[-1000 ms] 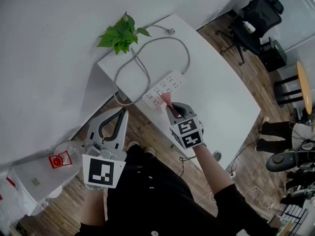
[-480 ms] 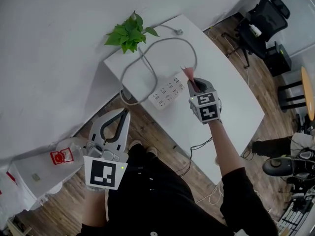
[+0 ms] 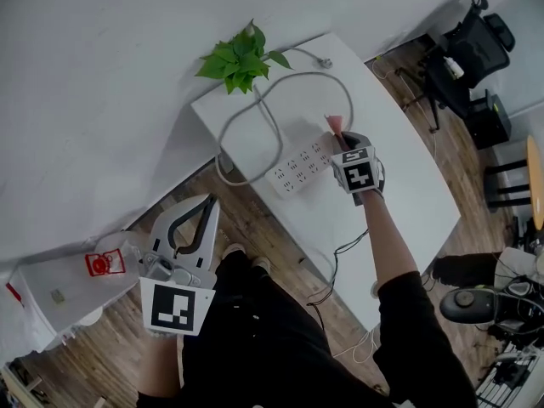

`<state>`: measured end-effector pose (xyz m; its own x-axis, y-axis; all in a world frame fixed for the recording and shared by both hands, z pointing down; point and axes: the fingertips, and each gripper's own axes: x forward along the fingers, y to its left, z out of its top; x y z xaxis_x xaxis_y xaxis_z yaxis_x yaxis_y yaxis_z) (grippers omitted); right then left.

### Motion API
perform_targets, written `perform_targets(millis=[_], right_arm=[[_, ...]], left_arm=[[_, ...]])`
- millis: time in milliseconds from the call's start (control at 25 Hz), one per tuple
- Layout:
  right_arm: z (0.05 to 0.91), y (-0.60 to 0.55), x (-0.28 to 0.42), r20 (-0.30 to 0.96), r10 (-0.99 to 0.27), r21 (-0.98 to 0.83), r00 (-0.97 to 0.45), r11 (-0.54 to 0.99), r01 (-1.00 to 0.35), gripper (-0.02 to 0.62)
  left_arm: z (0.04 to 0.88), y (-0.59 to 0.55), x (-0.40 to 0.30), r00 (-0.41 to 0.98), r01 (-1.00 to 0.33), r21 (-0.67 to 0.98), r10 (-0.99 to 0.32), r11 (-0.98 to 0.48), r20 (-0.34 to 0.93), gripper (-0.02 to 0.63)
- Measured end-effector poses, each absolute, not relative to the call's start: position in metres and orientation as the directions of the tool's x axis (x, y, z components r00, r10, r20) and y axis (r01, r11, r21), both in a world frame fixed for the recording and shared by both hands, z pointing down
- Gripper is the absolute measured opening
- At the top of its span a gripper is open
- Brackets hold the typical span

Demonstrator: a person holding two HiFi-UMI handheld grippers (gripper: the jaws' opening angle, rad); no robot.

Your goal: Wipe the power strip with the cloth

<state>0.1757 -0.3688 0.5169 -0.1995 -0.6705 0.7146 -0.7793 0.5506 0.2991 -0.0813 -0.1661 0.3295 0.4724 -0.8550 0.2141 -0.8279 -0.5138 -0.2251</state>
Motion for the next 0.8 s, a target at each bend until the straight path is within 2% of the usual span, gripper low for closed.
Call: perform_targets(millis=[320,800], right_arm=[[0.546,-0.374,0.170,0.770,-0.617,0.328,-0.164,0.603,-0.728,0.048],[0.558,-0.360,0.143,0.790,-0.567,0.250,-0.233,0.645,-0.722,0.048]], left_arm=[[0.335,-0.166,-0.089,0.457,-0.836,-0.223,-0.861,-0.502,0.224,0.014],[0.336,-0.168,-0.087,0.458,-0.836,-0.219,-0.860,-0.503,0.224,0.014]])
